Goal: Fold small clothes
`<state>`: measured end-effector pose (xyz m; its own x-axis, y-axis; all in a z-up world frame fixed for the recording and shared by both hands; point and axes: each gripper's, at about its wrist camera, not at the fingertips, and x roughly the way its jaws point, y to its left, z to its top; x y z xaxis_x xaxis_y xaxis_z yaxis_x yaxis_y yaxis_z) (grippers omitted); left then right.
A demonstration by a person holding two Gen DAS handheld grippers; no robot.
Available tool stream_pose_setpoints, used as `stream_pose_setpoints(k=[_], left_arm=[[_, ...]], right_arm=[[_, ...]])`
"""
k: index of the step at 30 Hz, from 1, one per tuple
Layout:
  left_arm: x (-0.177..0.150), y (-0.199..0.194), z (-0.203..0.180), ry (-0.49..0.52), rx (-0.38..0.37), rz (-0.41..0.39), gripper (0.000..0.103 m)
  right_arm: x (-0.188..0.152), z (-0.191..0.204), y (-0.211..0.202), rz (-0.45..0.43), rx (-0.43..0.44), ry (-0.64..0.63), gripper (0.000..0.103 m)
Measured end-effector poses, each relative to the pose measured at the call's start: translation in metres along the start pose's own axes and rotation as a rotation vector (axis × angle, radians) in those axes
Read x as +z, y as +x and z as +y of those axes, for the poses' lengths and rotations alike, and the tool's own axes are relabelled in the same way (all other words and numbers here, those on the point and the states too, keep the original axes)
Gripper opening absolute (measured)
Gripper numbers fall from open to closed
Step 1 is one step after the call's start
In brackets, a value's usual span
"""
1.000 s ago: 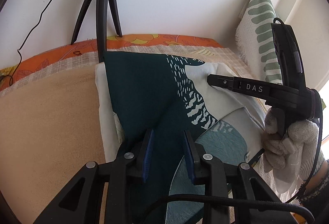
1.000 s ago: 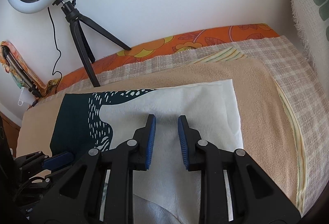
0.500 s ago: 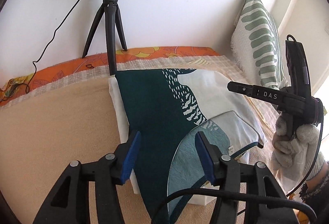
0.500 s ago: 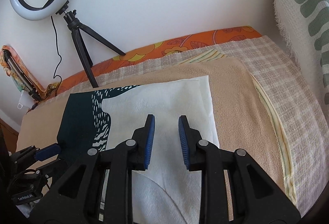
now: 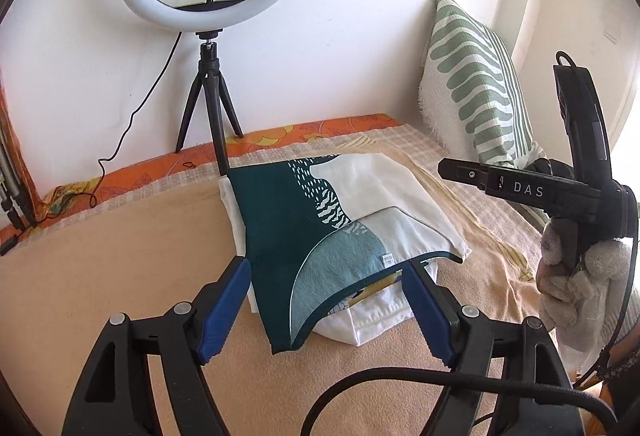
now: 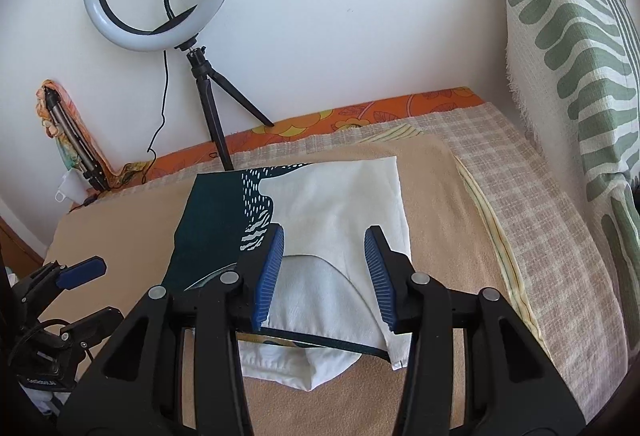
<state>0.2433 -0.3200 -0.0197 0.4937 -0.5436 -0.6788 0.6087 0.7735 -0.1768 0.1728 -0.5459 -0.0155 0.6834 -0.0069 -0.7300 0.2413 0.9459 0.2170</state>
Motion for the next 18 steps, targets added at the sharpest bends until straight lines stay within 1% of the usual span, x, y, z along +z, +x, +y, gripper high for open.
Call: stream_pose_setpoints(k=[4,6,7,8,12,15,18], left_arm=[[-0.006,-0.027,-0.012,0.025,0.004,-0.037,0.085],[-0.009,-0.039,-0.015,0.026,0.002,-0.051,0.086],[-0.011,-0.045,-0.017,0.029,0.004,-0.059,0.087],[-0.013,-0.051,-0.019,0.037,0.007,-0.068,0.088],[-0.024,-0.072,-0.025,0.062,0.014,-0.095,0.093],[-0.034,-0.082,-0.026,0.075,0.02,-0.105,0.096],[-0.043,-0.092,-0.026,0.077,0.025,-0.116,0.097]], right_arm=[[-0.011,0.015,-0.024,-0.023,-0.026,-0.018,0.045],[-0.017,0.02,-0.035,-0.036,-0.032,-0.017,0.049],[-0.018,0.024,-0.041,-0.044,-0.036,-0.021,0.054],[-0.021,0.027,-0.046,-0.053,-0.039,-0.024,0.056],[-0.03,0.04,-0.064,-0.071,-0.056,-0.04,0.057],[-0.041,0.05,-0.073,-0.085,-0.072,-0.052,0.06],[-0.053,0.057,-0.079,-0.09,-0.084,-0.054,0.06]])
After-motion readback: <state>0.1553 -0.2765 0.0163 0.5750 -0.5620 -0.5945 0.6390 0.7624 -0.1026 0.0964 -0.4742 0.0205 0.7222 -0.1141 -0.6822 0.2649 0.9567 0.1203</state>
